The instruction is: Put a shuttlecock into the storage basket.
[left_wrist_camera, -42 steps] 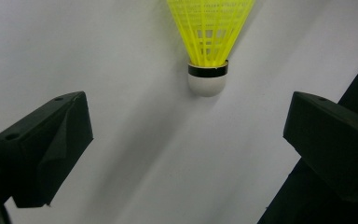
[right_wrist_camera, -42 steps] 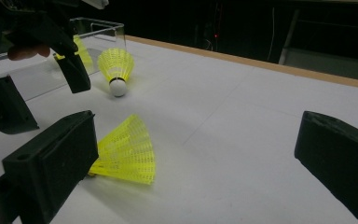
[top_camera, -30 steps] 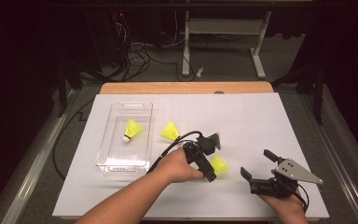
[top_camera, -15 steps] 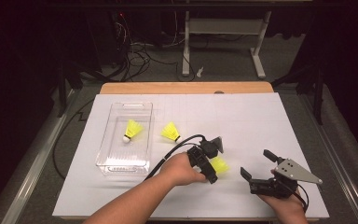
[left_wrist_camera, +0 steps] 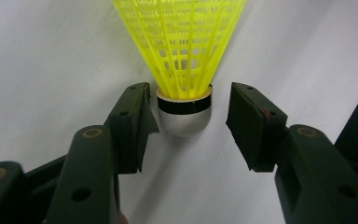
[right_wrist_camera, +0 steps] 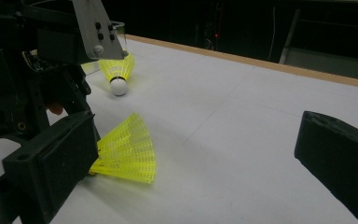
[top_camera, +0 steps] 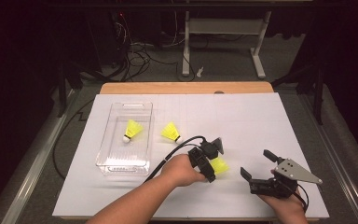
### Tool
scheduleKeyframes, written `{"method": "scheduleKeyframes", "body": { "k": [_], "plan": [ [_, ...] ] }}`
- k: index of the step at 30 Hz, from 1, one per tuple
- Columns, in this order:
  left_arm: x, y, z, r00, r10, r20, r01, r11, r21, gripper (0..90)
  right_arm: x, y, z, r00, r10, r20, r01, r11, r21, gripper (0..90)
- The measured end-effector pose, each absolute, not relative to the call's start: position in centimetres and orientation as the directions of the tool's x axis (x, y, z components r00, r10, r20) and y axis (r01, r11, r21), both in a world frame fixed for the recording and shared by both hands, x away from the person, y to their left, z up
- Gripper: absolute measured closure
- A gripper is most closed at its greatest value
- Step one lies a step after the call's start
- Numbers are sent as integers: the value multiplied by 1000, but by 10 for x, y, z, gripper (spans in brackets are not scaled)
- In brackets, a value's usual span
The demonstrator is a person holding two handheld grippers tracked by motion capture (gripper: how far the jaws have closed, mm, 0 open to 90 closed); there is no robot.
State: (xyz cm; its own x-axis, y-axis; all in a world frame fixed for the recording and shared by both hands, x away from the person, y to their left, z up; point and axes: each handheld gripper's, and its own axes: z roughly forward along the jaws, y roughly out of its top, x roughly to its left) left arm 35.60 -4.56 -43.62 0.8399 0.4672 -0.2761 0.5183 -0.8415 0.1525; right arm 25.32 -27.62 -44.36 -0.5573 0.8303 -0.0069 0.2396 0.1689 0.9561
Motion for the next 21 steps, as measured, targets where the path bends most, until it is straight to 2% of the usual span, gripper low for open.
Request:
{"method": "scheduleKeyframes", "body": {
  "k": [11,21],
  "plan": [
    [355,-47,-437,845,466,-262,513,-845,152,642,253,-276,-444,-558,830,-7,240,169,956,1],
    [356,-46,-433,843,471,-260,518,-841,156,651,254,-276,-444,-558,830,-8,240,170,956,1]
  ]
}}
